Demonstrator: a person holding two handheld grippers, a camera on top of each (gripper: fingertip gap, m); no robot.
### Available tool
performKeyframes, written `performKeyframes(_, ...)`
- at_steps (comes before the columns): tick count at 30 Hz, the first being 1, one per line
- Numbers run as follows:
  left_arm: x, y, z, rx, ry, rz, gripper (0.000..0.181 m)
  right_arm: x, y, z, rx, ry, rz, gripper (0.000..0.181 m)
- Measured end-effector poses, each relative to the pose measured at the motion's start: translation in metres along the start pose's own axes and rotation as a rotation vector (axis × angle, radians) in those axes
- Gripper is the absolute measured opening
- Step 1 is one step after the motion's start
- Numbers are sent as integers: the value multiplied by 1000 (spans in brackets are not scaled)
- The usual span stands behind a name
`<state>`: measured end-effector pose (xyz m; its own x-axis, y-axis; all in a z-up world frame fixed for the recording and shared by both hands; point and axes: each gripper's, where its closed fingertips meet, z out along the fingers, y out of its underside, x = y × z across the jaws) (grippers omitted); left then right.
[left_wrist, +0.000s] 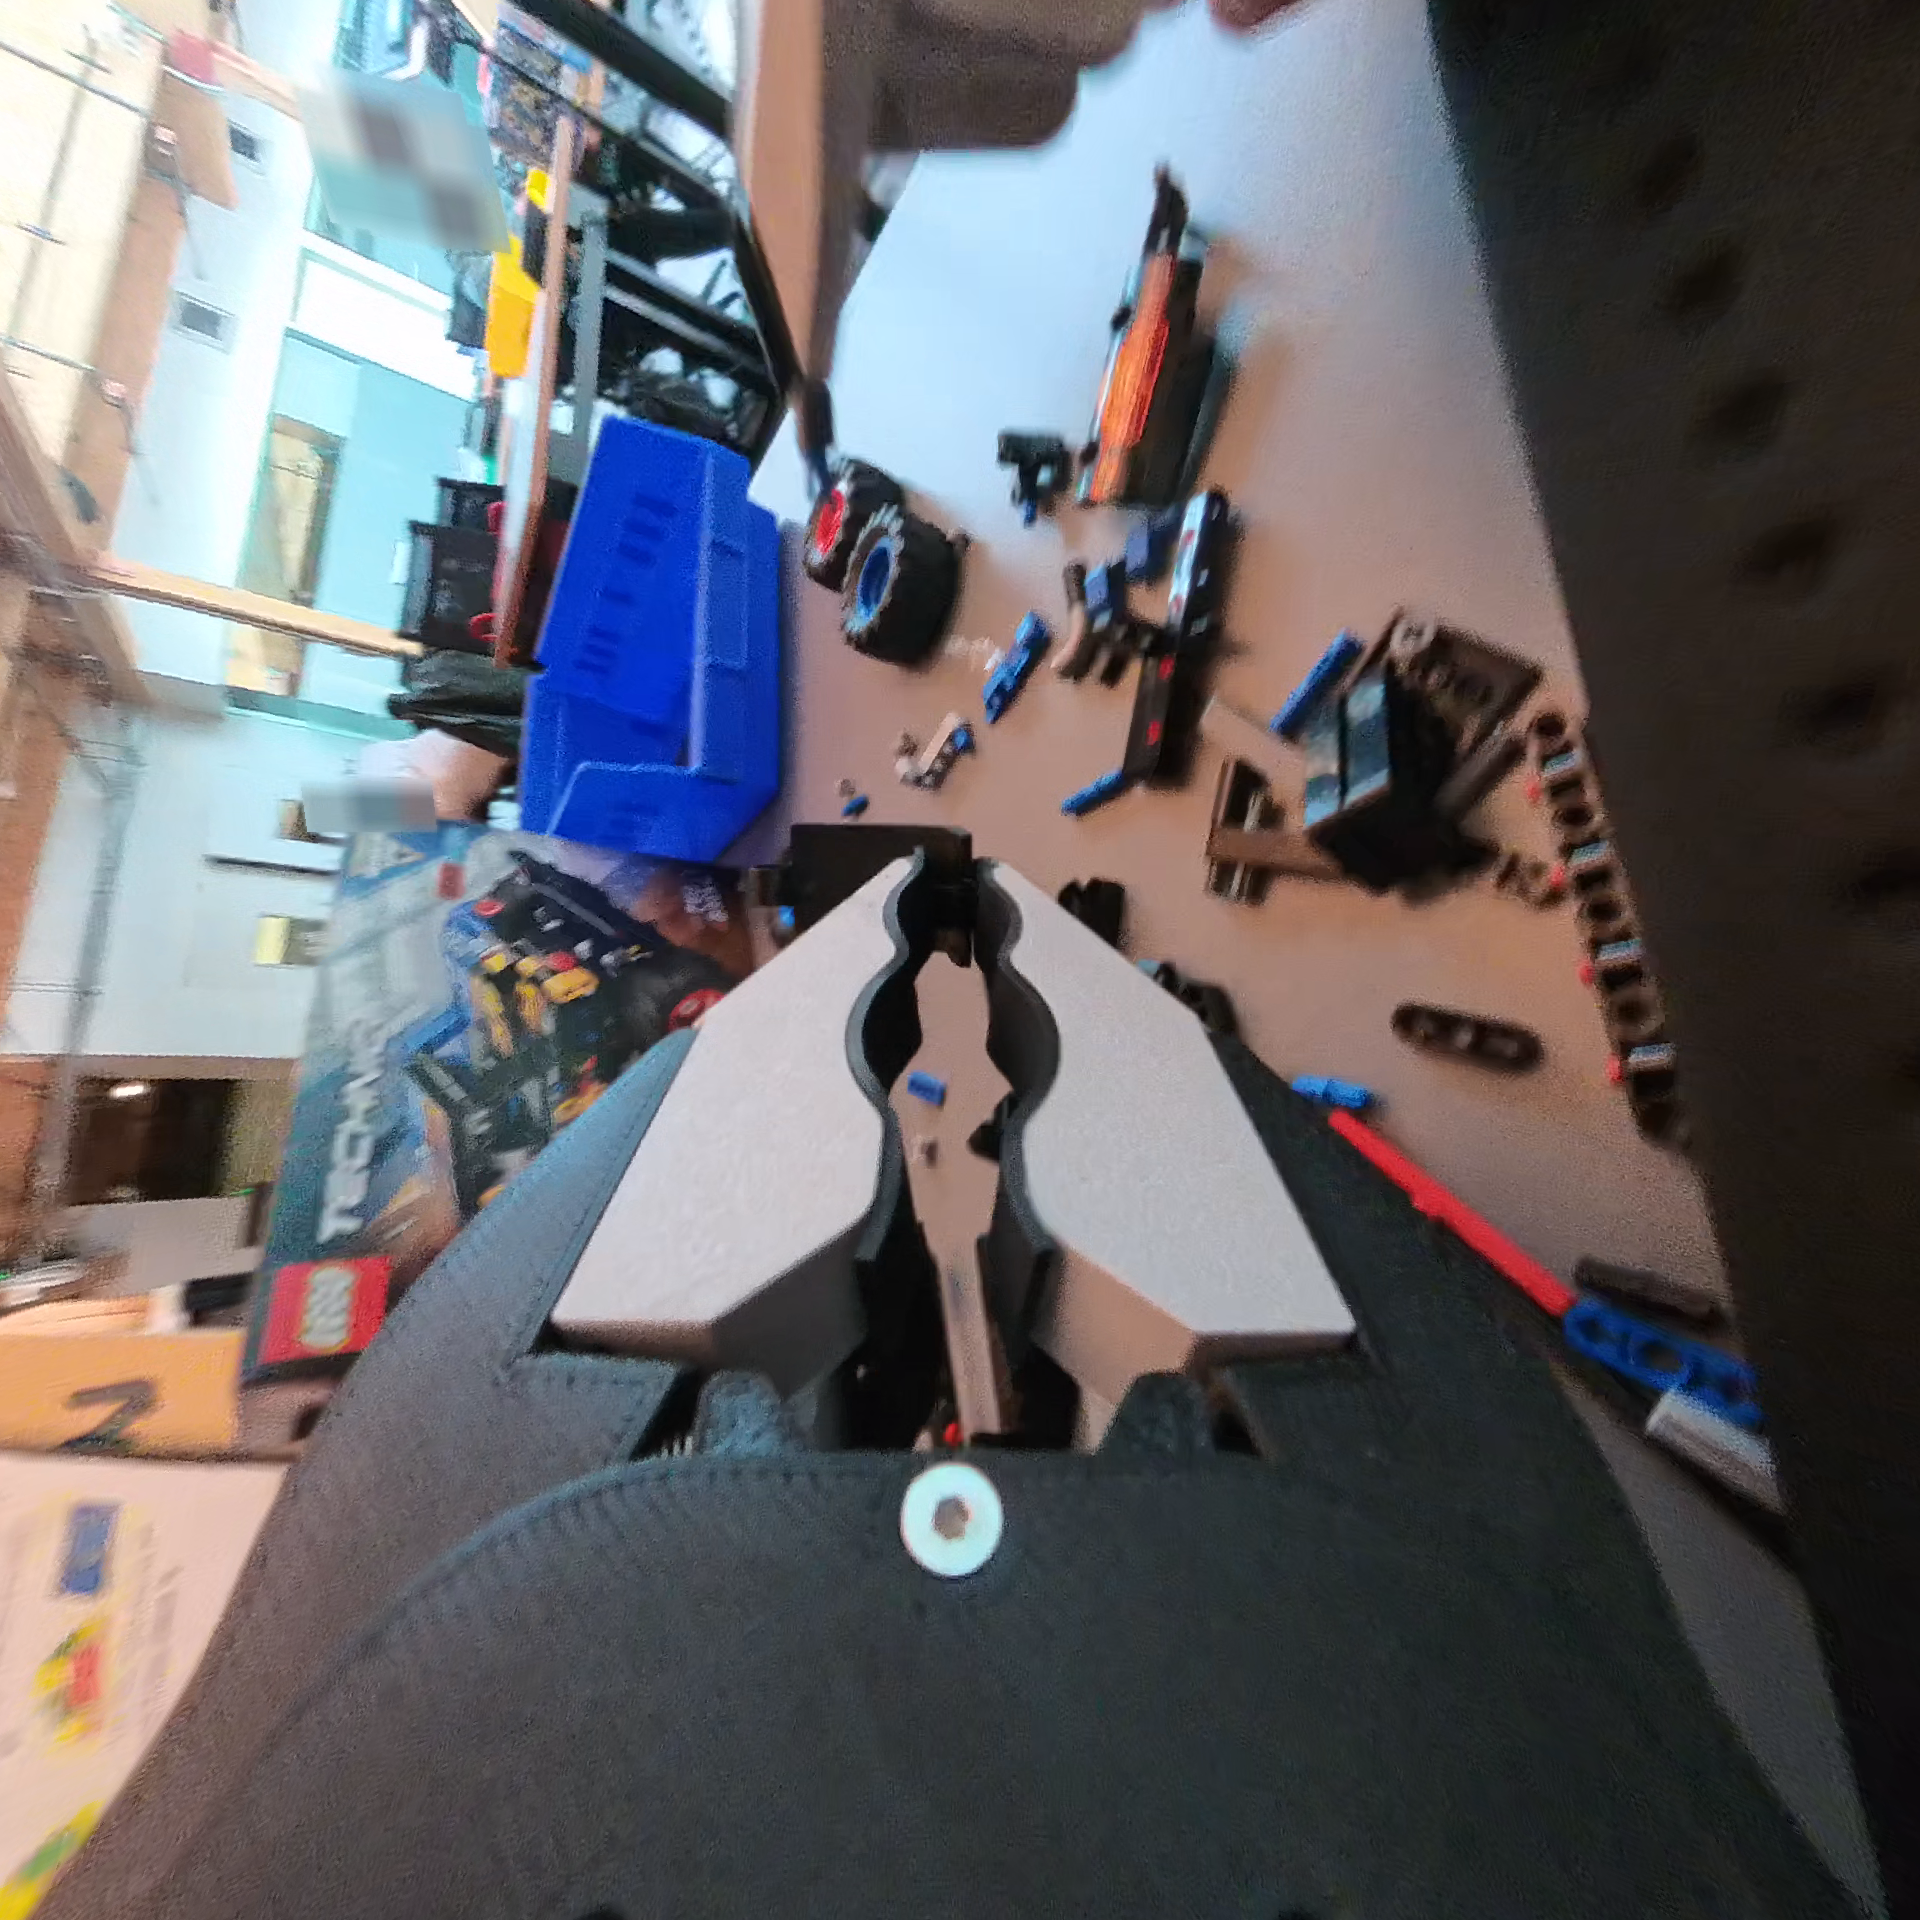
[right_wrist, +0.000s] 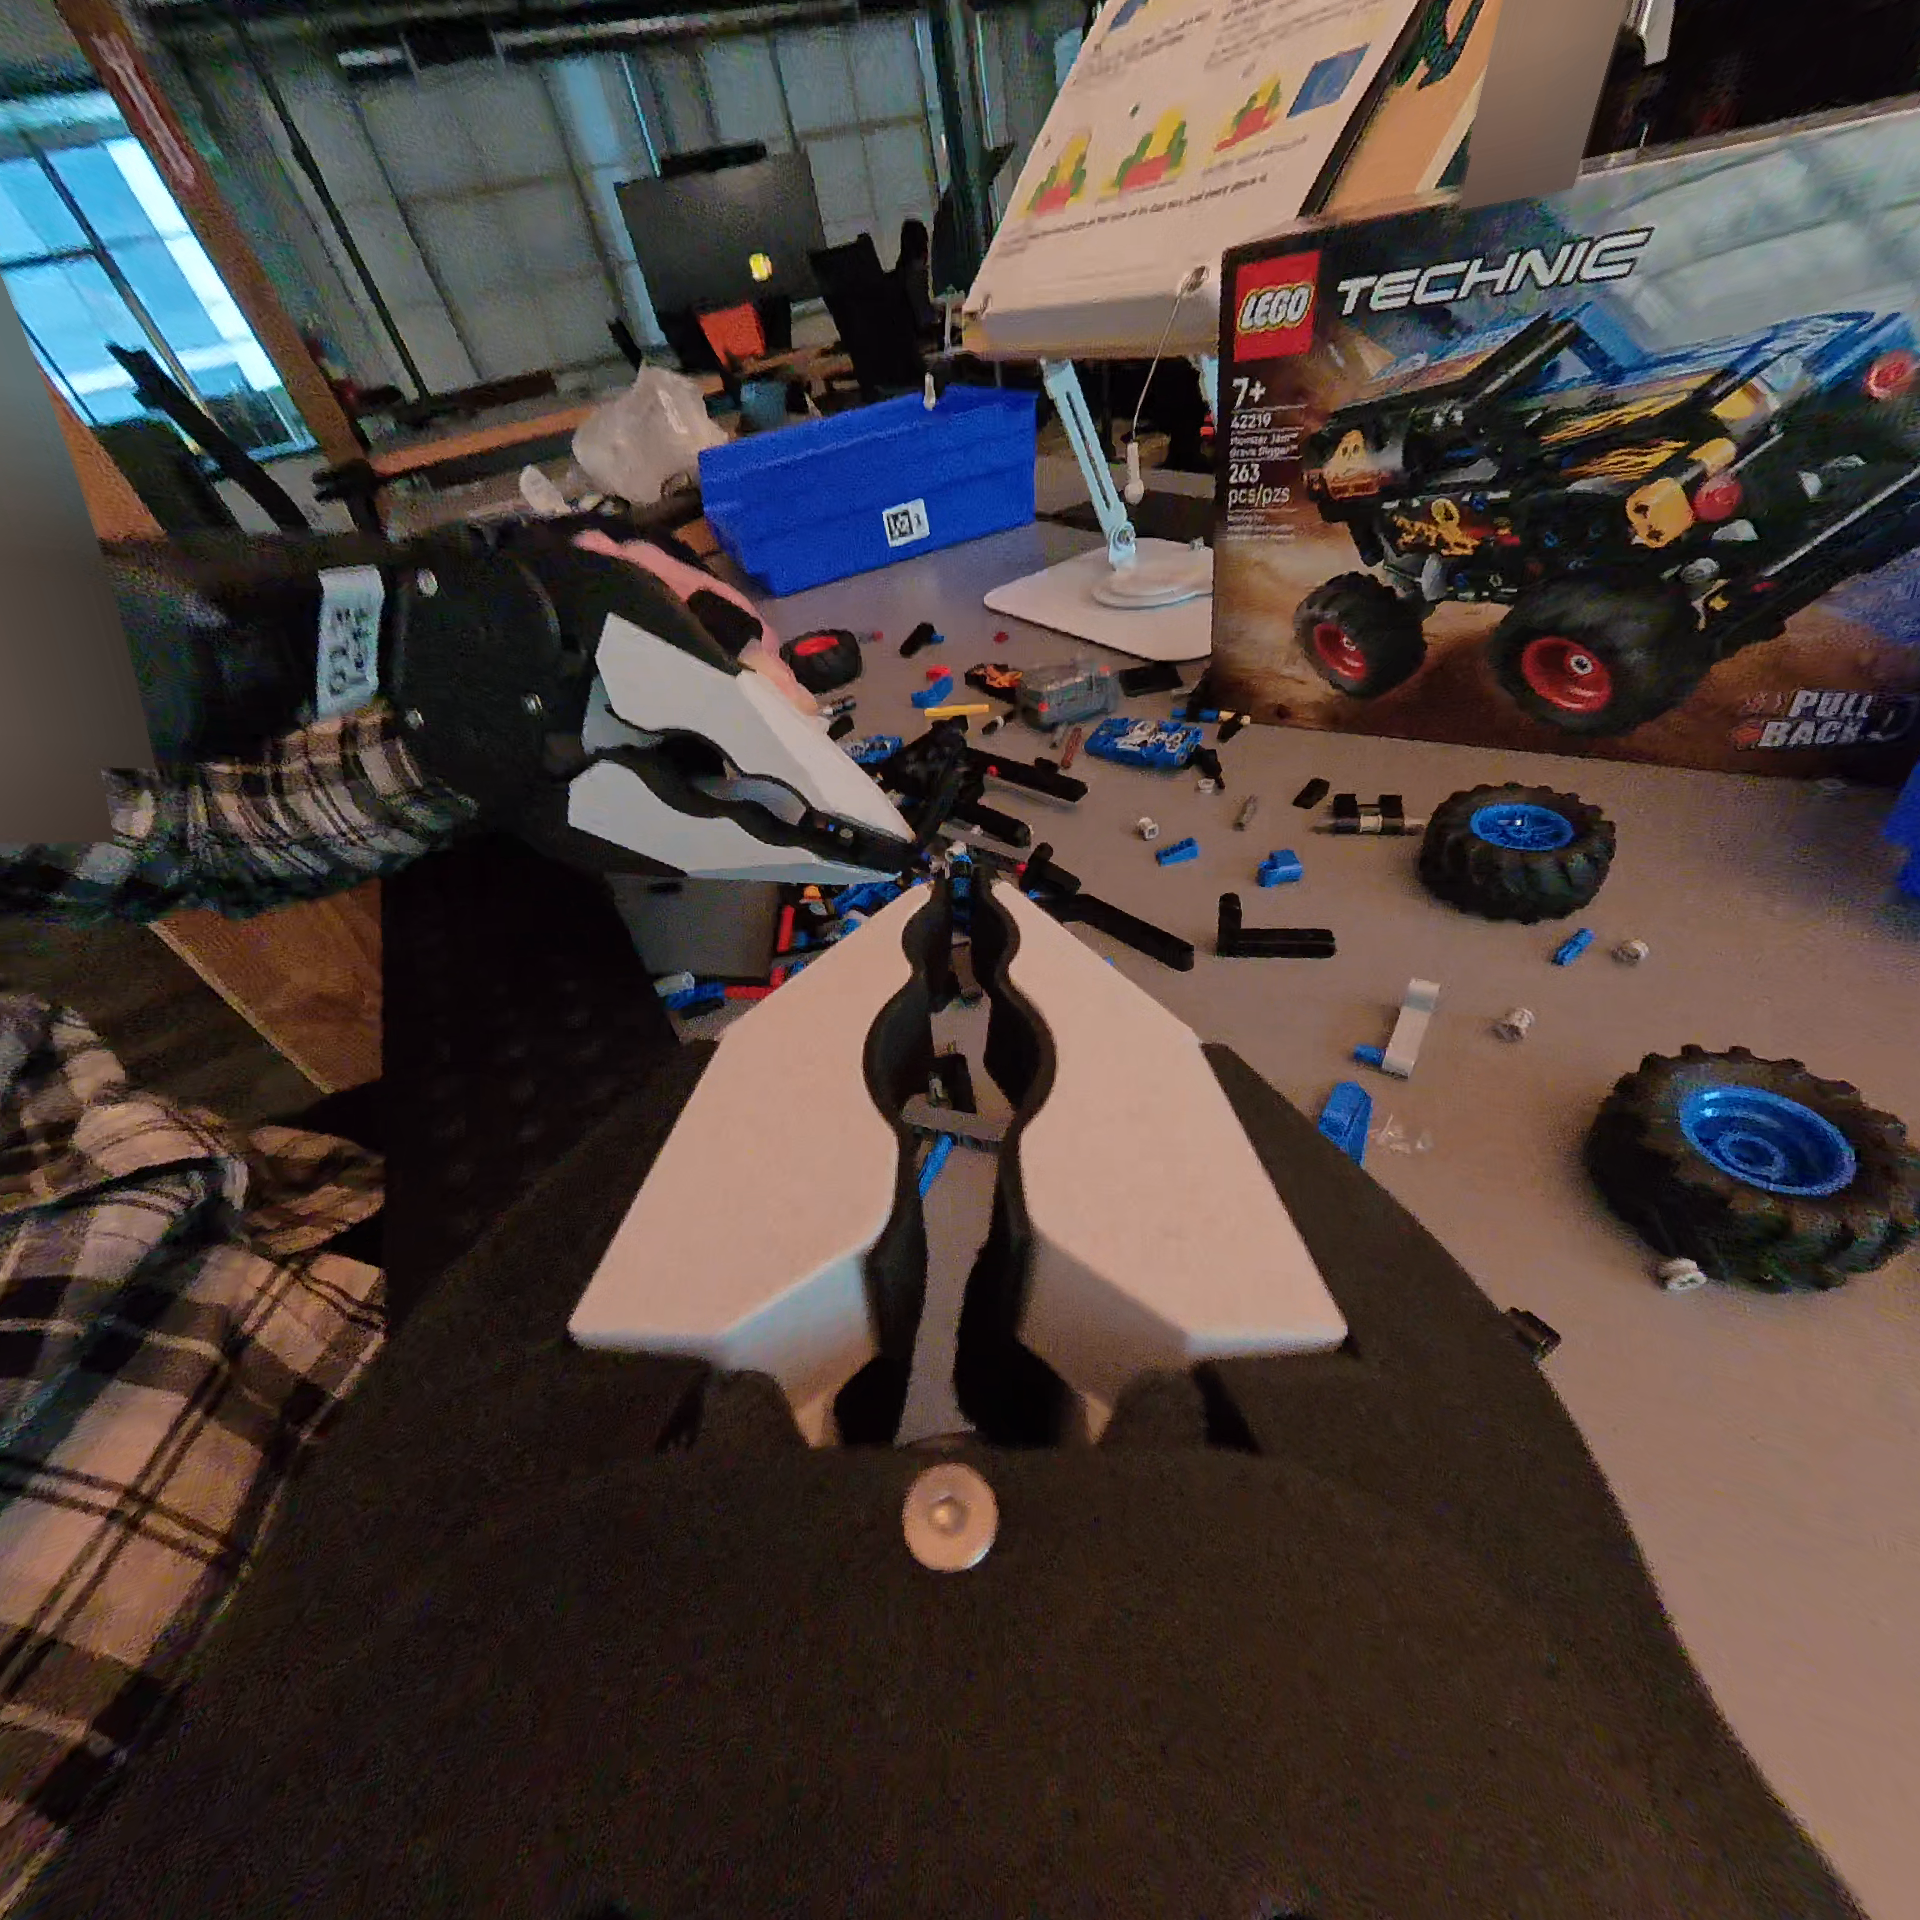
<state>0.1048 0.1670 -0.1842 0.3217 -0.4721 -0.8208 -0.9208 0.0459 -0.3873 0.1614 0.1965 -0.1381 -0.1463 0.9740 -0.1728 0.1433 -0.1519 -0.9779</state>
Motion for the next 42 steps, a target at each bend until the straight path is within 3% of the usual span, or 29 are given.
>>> performKeyframes(3,8,-3,7,10,51,-30,6,-11,20,18,-119,-3,-103,1)
performKeyframes(9,20,13,17,-10,175,-126,5,-13,56,42,-327,-62,-114,3)
performKeyframes(12,25,22,20,-30,203,-138,6,-8,66,47,-384,-49,-142,20)
performKeyframes(17,19,24,19,-12,214,-229,5,8,54,35,-357,23,-157,23)
performKeyframes(22,23,36,21,-50,254,-282,9,31,21,-6,-265,125,-116,22)
performKeyframes(27,19,47,22,-71,255,-331,16,37,50,-27,-470,186,-189,24)
performKeyframes(30,16,55,22,-99,254,-355,28,33,53,-30,-467,189,-207,23)
performKeyframes(33,11,50,17,-52,268,-404,28,24,61,-26,-487,144,-205,24)
performKeyframes(40,23,43,20,-57,290,-324,27,27,106,-5,-713,103,-279,24)
performKeyframes(42,26,41,21,-58,299,-313,27,28,116,2,-751,83,-278,10)
